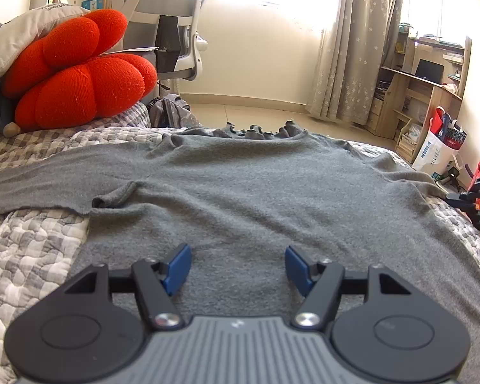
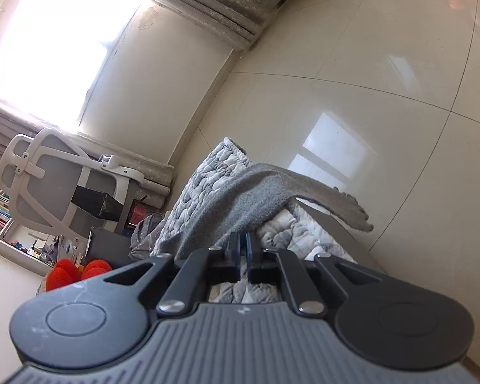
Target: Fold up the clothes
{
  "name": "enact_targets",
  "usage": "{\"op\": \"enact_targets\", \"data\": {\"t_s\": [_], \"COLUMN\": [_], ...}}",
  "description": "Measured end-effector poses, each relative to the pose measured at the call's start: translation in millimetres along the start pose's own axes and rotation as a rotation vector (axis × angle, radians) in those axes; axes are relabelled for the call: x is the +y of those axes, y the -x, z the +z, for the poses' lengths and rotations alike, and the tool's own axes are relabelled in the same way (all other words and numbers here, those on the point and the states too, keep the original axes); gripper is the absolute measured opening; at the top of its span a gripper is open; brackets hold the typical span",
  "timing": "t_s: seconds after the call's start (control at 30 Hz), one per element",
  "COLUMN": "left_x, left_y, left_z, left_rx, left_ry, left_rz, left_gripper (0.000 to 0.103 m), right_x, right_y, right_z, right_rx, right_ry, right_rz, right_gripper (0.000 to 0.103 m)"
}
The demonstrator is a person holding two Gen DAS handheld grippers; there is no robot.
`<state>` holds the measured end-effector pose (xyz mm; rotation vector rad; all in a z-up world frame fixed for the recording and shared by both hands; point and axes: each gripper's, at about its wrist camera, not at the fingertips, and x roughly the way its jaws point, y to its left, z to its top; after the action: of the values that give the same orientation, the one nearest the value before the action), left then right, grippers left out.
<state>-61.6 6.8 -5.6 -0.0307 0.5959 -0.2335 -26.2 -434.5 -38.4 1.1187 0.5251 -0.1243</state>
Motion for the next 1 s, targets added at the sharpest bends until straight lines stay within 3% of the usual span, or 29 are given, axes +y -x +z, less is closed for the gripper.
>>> {"op": "enact_targets", "data": {"t_s": [0.27, 0.33, 0.4, 0.5, 0.57, 0.63, 0.7, 0.73, 0.9, 1.0], "left_x": [0.2, 0.2, 0.2, 0.3, 0.3, 0.8, 1.7, 2.0, 4.5, 10.0], "left_y": [-0.5, -0.6, -0.8, -1.0, -1.1, -1.0, -0.7, -0.6, -0.8, -1.9], "left_z": [-0.1, -0.2, -0.2, -0.3, -0.3, -0.3, -0.3, -0.2, 0.4, 1.7], "left_rx": [0.0, -0.001, -0.001, -0.001, -0.001, -0.001, -0.003, -0.003, -0.001, 0.004], "left_ry": [-0.002, -0.002, -0.003, -0.004, -0.004, -0.001, 0.004, 0.006, 0.019, 0.044], "left_rz": [-0.001, -0.001, -0.001, -0.001, -0.001, -0.003, -0.007, -0.009, -0.023, -0.065], "left_gripper": [0.067, 0.067, 0.067, 0.067, 0.068, 0.068, 0.068, 0.068, 0.069, 0.076], "right_x": [-13.0, -12.8, -12.7, -4.3, 3.0, 7.8, 6.4, 5.7, 13.5, 22.7], "right_y": [-6.6, -3.7, -0.3, 0.8, -2.6, -5.1, -7.3, -8.4, 3.1, 12.3], "right_z": [6.0, 6.5, 6.8, 7.6, 6.0, 4.1, 1.0, -0.6, -2.2, 0.3], "right_rx": [-0.013, -0.018, -0.024, -0.035, -0.047, -0.059, -0.068, -0.072, -0.106, -0.106], "right_ry": [-0.189, -0.197, -0.211, -0.178, -0.132, -0.089, -0.064, -0.051, -0.012, 0.008], "right_rz": [0.025, 0.043, 0.079, 0.075, 0.043, 0.02, 0.007, 0.001, 0.036, 0.053], "right_gripper": [0.009, 0.014, 0.037, 0.045, 0.044, 0.034, 0.012, 0.007, 0.005, 0.005]}}
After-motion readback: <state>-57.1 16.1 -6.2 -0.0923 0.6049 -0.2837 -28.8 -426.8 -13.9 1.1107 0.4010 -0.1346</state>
